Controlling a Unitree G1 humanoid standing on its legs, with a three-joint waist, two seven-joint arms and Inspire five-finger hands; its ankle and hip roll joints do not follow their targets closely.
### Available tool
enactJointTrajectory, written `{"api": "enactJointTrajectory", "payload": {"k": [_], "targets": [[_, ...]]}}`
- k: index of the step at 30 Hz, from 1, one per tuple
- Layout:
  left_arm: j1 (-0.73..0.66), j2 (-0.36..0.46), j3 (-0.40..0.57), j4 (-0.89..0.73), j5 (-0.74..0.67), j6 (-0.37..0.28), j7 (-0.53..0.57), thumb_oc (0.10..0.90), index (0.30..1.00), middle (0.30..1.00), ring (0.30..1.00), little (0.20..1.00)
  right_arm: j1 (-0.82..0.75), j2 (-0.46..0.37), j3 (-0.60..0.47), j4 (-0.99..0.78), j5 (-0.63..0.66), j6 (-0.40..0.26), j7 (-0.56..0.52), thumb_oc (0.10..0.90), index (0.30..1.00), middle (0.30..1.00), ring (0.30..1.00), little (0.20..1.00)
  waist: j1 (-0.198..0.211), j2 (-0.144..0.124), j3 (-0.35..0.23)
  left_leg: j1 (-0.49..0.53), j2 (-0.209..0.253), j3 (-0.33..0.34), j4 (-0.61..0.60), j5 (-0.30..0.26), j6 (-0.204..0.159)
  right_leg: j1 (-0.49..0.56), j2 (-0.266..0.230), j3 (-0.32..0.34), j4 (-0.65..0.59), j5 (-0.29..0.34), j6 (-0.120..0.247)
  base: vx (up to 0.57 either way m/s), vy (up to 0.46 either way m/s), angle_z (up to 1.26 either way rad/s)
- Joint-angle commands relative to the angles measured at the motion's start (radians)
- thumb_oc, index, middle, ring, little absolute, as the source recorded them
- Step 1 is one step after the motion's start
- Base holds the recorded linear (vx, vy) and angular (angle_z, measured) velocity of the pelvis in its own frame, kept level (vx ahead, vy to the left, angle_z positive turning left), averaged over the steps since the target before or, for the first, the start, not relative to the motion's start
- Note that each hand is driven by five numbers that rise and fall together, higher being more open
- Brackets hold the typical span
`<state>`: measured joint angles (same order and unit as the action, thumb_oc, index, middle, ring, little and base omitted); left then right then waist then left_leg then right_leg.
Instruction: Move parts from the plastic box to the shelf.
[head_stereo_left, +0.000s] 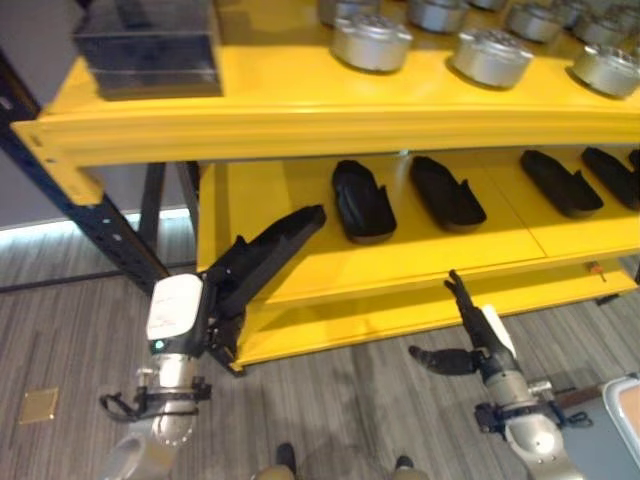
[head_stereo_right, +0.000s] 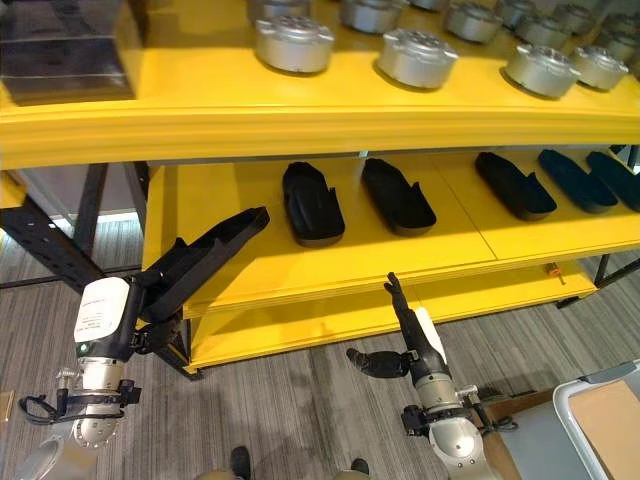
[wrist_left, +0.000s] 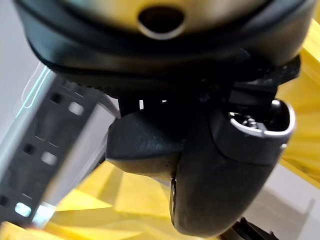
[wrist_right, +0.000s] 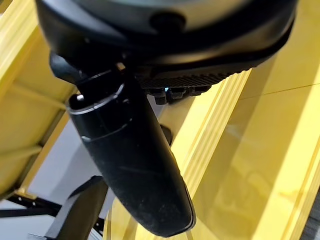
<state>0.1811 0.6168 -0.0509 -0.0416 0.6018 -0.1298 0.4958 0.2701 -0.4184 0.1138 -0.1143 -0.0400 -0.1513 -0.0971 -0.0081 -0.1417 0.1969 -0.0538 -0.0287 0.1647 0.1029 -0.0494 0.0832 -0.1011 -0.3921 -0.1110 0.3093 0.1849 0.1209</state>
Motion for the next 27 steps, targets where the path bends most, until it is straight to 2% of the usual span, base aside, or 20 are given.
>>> {"api": "enactJointTrajectory", "payload": {"k": [1,2,3,4,5,6,8,10,11,14,18,27], "targets": [[-0.075,0.059,0.057,-0.135,0.007,-0.029,0.102,0.400,0.300,0.300,0.300,0.300,-0.102,-0.024,0.003,-0.042,-0.016,-0.084,-0.029,0.900,1.000,1.000,1.000,1.000,-0.005,0.025,-0.057,0.049,0.057,-0.027,-0.116,0.042,-0.031,0.013,0.084,-0.012,0.054,0.026,0.048,0.14,0.144,0.16],[-0.085,0.058,0.056,-0.129,0.016,-0.022,0.112,0.400,0.300,0.300,0.300,0.300,-0.110,-0.032,0.014,-0.046,-0.018,-0.086,-0.031,0.900,1.000,1.000,1.000,1.000,-0.016,0.036,-0.041,0.098,0.053,-0.008,-0.153,0.033,-0.043,-0.026,0.079,-0.076,-0.074,0.008,0.050,0.17,0.042,-0.11],[-0.089,0.057,0.057,-0.127,0.023,-0.018,0.116,0.400,0.300,0.300,0.300,0.300,-0.110,-0.033,0.016,-0.048,-0.022,-0.087,-0.031,0.900,1.000,1.000,1.000,1.000,-0.023,0.036,-0.035,0.109,0.058,-0.009,-0.157,0.033,-0.050,-0.026,0.082,-0.083,-0.139,0.023,0.060,0.18,-0.060,-0.42],[-0.093,0.054,0.056,-0.123,0.026,-0.015,0.118,0.400,0.300,0.300,0.300,0.300,-0.111,-0.033,0.018,-0.050,-0.024,-0.088,-0.030,0.900,1.000,1.000,1.000,1.000,-0.029,0.032,-0.030,0.117,0.065,-0.014,-0.157,0.030,-0.058,-0.029,0.081,-0.077,-0.181,0.030,0.069,0.12,-0.129,-0.32],[-0.102,0.049,0.048,-0.115,0.032,-0.008,0.121,0.400,0.300,0.300,0.300,0.300,-0.108,-0.035,0.023,-0.053,-0.026,-0.091,-0.026,0.900,1.000,1.000,1.000,1.000,-0.043,0.027,-0.026,0.121,0.070,-0.025,-0.150,0.024,-0.064,-0.029,0.094,-0.037,-0.211,0.034,0.072,0.08,-0.094,-0.09],[-0.104,0.048,0.047,-0.113,0.033,-0.008,0.123,0.400,0.300,0.300,0.300,0.300,-0.108,-0.036,0.024,-0.053,-0.026,-0.091,-0.026,0.900,1.000,1.000,1.000,1.000,-0.042,0.028,-0.024,0.122,0.071,-0.024,-0.148,0.022,-0.064,-0.027,0.095,-0.036,-0.213,0.035,0.072,0.09,-0.084,0.12],[-0.101,0.027,0.041,-0.112,0.048,-0.011,0.119,0.400,0.300,0.300,0.300,0.300,-0.070,-0.047,0.007,-0.065,-0.015,-0.094,-0.008,0.900,1.000,1.000,1.000,1.000,-0.040,0.002,-0.038,0.133,0.078,-0.019,-0.132,0.009,-0.080,0.026,0.113,-0.040,-0.267,0.007,0.079,0.13,-0.159,0.07],[-0.096,0.025,0.038,-0.126,0.044,-0.025,0.114,0.400,0.300,0.300,0.300,0.300,-0.062,-0.058,0.000,-0.072,0.000,-0.097,0.002,0.900,1.000,1.000,1.000,1.000,-0.037,-0.003,-0.054,0.135,0.102,-0.019,-0.132,0.017,-0.096,0.045,0.131,-0.055,-0.276,-0.007,0.078,0.17,-0.264,0.15],[-0.084,0.024,0.040,-0.146,0.031,-0.034,0.098,0.400,0.300,0.300,0.300,0.300,-0.046,-0.068,-0.009,-0.081,0.021,-0.097,0.016,0.900,1.000,1.000,1.000,1.000,-0.037,0.001,-0.072,0.136,0.133,-0.026,-0.133,0.024,-0.113,0.069,0.154,-0.078,-0.283,-0.045,0.067,0.17,-0.301,0.23],[-0.090,0.013,0.035,-0.154,0.008,-0.036,0.095,0.400,0.300,0.300,0.300,0.300,-0.033,-0.074,-0.011,-0.086,0.034,-0.099,0.018,0.900,1.000,1.000,1.000,1.000,-0.043,0.009,-0.080,0.131,0.165,-0.037,-0.136,0.040,-0.135,0.082,0.182,-0.101,-0.282,-0.086,0.052,0.07,-0.174,0.12],[-0.111,-0.012,0.021,-0.171,-0.004,-0.028,0.099,0.400,0.300,0.300,0.300,0.300,-0.020,-0.085,-0.014,-0.096,0.029,-0.099,0.013,0.900,1.000,1.000,1.000,1.000,-0.048,0.019,-0.086,0.137,0.191,-0.038,-0.161,0.064,-0.153,0.094,0.203,-0.112,-0.284,-0.109,0.039,0.05,-0.143,0.19],[-0.148,-0.029,0.006,-0.186,-0.003,-0.022,0.106,0.400,0.300,0.300,0.300,0.300,-0.016,-0.101,-0.015,-0.102,0.031,-0.101,0.007,0.900,1.000,1.000,1.000,1.000,-0.054,0.037,-0.083,0.145,0.216,-0.029,-0.184,0.086,-0.170,0.100,0.228,-0.114,-0.289,-0.124,0.028,0.01,-0.074,0.00]]}}
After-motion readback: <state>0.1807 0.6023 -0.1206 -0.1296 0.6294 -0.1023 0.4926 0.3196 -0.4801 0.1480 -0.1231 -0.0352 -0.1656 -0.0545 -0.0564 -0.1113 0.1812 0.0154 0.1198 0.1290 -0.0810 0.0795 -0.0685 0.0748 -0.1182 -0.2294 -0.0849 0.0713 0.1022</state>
